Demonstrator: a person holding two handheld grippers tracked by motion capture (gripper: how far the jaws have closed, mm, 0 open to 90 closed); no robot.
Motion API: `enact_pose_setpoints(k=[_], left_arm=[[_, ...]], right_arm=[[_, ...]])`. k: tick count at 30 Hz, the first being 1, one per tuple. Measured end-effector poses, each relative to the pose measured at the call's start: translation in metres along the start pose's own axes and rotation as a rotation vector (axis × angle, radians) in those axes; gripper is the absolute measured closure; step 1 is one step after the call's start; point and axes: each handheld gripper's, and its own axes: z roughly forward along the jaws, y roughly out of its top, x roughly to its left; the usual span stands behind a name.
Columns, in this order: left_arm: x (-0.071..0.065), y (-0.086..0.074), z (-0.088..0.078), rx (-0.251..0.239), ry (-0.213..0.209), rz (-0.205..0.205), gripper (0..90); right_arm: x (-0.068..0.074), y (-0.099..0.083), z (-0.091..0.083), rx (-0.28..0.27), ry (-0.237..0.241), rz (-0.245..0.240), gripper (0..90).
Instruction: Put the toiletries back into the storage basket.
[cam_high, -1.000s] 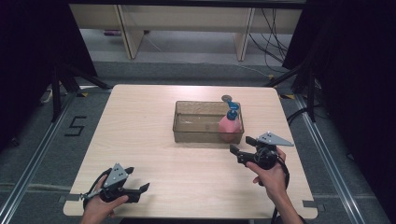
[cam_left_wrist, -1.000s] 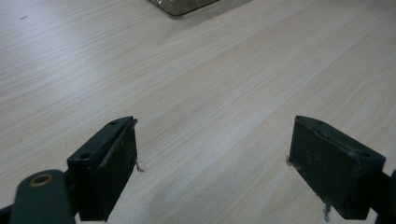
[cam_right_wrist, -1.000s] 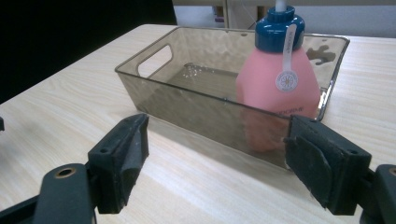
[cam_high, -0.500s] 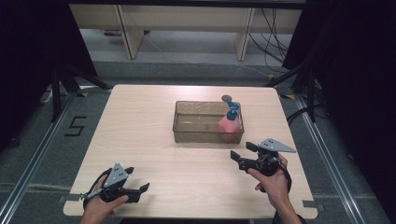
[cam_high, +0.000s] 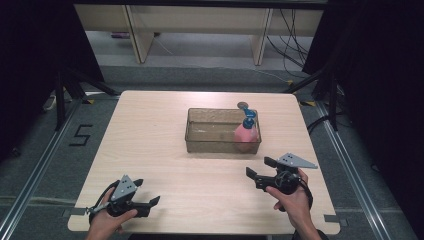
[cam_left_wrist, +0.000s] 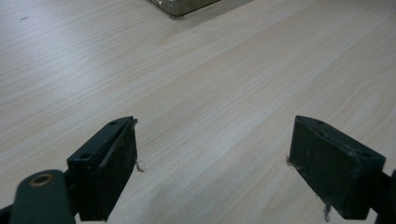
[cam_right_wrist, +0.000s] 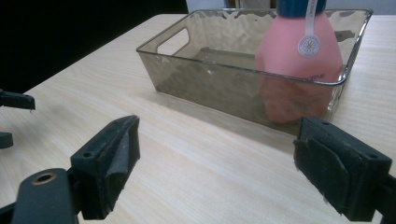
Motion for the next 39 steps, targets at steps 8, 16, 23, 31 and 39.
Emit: enact_pose_setpoints(k=[8, 16, 23, 31, 39], left_arm=[[0.000, 0.000, 0.000, 0.000, 0.000, -0.001, 14.8], [0.000, 0.000, 0.000, 0.002, 0.001, 0.001, 14.8], [0.000, 0.000, 0.000, 0.001, 0.000, 0.007, 14.8], [0.000, 0.000, 0.000, 0.003, 0.000, 0.003, 14.8], [0.001, 0.000, 0.000, 0.015, 0.003, 0.026, 14.8]], right_arm=[[0.005, -0.007, -0.003, 0.022, 0.019, 0.007, 15.5], [0.012, -0.014, -0.003, 0.038, 0.045, -0.002, 15.5], [0.020, -0.020, -0.003, 0.059, 0.058, -0.024, 15.5], [0.026, -0.029, -0.007, 0.083, 0.080, 0.009, 15.5], [0.024, -0.036, -0.010, 0.093, 0.081, -0.004, 15.5]])
